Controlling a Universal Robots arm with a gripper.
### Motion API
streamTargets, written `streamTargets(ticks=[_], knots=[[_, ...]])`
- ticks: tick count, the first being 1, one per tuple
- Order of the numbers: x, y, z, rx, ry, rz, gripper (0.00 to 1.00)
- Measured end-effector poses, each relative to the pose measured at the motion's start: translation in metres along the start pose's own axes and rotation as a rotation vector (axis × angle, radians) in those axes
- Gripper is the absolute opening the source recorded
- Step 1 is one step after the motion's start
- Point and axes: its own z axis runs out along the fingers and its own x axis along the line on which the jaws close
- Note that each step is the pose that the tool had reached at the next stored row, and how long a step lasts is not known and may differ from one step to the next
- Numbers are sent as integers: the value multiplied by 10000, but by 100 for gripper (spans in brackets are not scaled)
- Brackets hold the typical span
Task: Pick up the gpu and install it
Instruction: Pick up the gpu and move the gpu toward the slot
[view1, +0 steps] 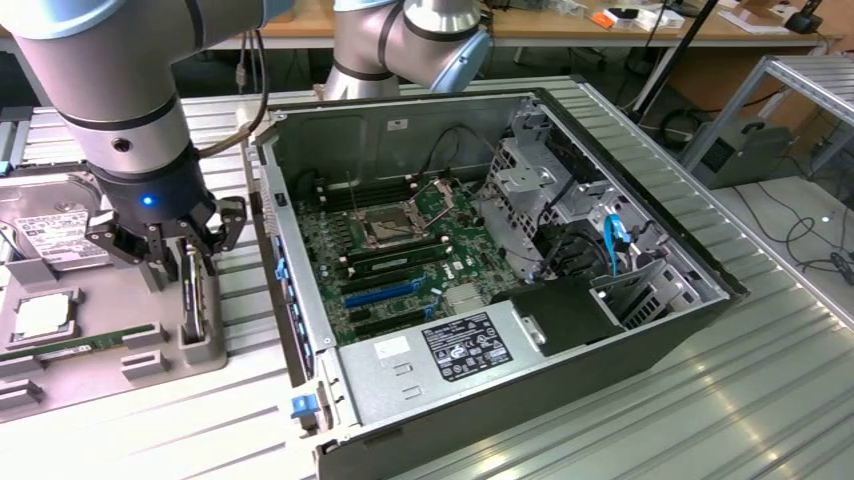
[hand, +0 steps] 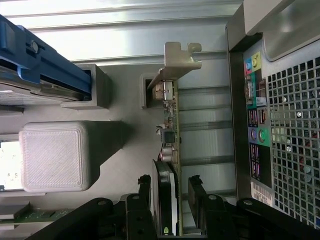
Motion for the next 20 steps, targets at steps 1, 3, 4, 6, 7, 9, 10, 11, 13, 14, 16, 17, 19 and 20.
streamTargets(ticks=[1, 3, 4, 6, 7, 9, 10, 11, 13, 14, 16, 17, 19, 20], knots=[[0, 0, 0, 0, 0, 0, 44], [0, 0, 0, 0, 0, 0, 44], [0, 0, 0, -1, 0, 0, 42], [0, 0, 0, 0, 0, 0, 27], [0, 0, 0, 0, 0, 0, 27], [0, 0, 0, 0, 0, 0, 27], [0, 0, 0, 0, 0, 0, 27], [0, 0, 0, 0, 0, 0, 27], [0, 0, 0, 0, 0, 0, 27], [0, 0, 0, 0, 0, 0, 27], [0, 0, 0, 0, 0, 0, 27], [0, 0, 0, 0, 0, 0, 27], [0, 0, 0, -1, -2, 0, 27], [-1, 1, -13, -2, -3, 0, 27]])
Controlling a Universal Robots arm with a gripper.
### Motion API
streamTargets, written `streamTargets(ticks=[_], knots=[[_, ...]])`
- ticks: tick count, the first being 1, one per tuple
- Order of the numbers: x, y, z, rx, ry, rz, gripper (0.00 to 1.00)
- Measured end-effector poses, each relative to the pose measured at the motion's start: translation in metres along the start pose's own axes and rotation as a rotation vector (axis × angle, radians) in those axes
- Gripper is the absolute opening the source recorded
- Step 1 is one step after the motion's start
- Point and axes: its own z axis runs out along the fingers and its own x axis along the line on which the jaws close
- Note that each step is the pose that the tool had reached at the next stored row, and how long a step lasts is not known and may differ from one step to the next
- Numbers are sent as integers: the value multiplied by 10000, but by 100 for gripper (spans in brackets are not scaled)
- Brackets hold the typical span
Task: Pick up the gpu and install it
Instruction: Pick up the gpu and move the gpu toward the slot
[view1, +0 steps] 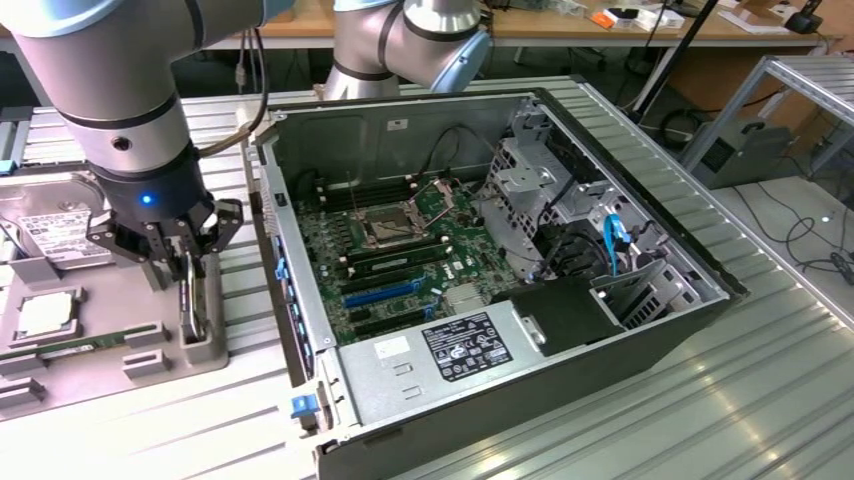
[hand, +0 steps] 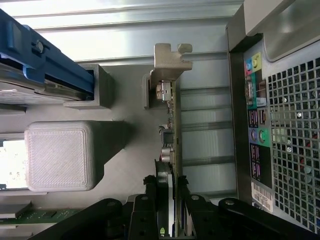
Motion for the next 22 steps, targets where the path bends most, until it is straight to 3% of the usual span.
streamTargets(ticks=[22], knots=[[-8, 16, -356, 3, 3, 0, 27]])
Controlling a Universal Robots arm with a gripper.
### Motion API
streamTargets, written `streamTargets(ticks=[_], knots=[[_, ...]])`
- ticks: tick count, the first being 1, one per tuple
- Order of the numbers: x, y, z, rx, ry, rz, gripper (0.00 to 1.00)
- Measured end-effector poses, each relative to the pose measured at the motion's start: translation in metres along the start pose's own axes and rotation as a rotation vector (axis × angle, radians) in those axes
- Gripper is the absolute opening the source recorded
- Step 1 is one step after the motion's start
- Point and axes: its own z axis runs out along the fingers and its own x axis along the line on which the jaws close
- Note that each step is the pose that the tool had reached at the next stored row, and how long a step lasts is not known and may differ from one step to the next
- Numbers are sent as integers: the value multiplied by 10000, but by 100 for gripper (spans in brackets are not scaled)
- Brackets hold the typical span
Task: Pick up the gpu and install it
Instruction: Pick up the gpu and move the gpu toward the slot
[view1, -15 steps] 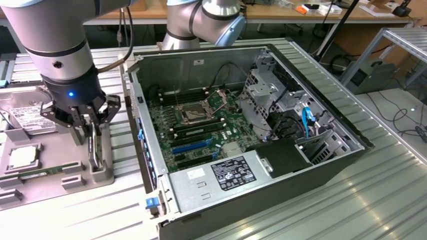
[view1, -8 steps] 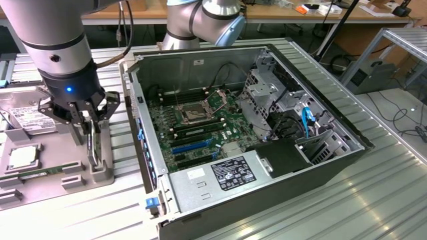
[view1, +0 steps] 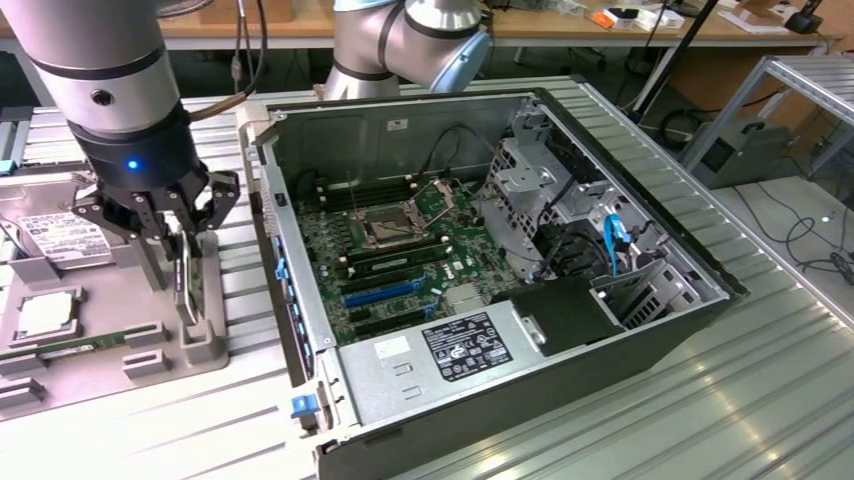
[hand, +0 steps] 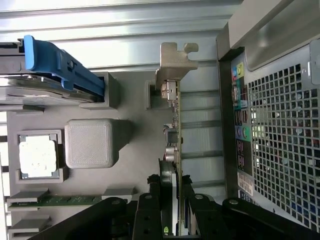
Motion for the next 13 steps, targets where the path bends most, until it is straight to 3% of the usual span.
streamTargets(ticks=[13], knots=[[-7, 13, -303, -1, 0, 0, 27]])
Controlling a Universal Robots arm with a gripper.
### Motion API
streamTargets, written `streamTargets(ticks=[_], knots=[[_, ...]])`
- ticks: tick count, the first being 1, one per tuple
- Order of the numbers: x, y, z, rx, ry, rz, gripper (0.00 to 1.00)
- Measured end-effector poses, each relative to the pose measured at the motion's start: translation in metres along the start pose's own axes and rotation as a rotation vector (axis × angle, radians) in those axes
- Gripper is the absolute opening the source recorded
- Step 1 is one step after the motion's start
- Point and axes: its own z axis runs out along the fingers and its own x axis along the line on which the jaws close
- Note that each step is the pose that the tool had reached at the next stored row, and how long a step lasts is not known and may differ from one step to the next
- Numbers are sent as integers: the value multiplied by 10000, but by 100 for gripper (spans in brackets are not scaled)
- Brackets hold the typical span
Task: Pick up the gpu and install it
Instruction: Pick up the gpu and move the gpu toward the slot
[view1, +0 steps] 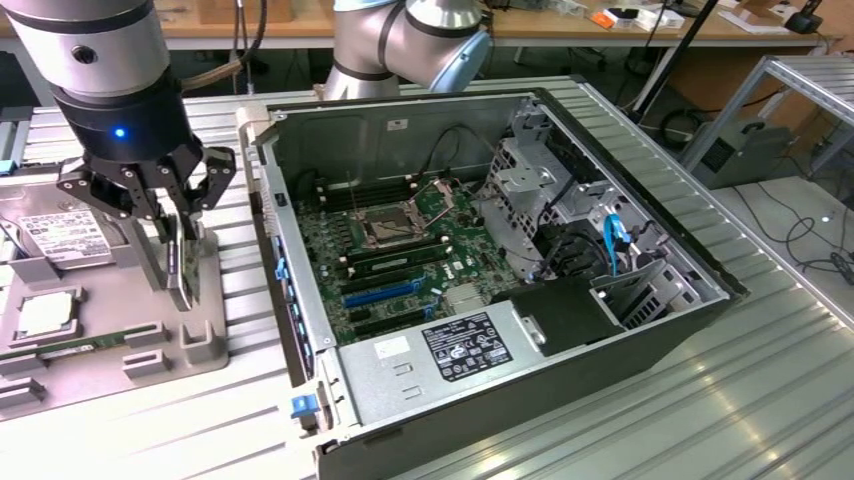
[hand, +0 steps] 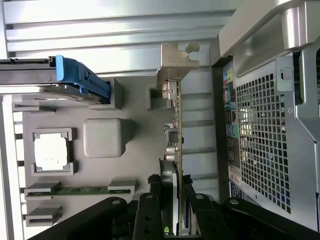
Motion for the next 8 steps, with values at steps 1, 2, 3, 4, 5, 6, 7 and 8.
streamTargets(ticks=[1, 2, 3, 4, 5, 6, 7, 8], knots=[[-1, 1, -15, 1, 1, -1, 27], [-1, 2, -37, 0, 0, -1, 27], [-1, 2, -58, 0, 0, 0, 27], [-2, 3, -73, 1, 1, -1, 27], [-2, 4, -87, 1, 1, -1, 27], [-3, 4, -102, 0, 0, -1, 27], [-3, 5, -114, 0, 0, -1, 27], [-4, 5, -121, 1, 0, -15, 27]])
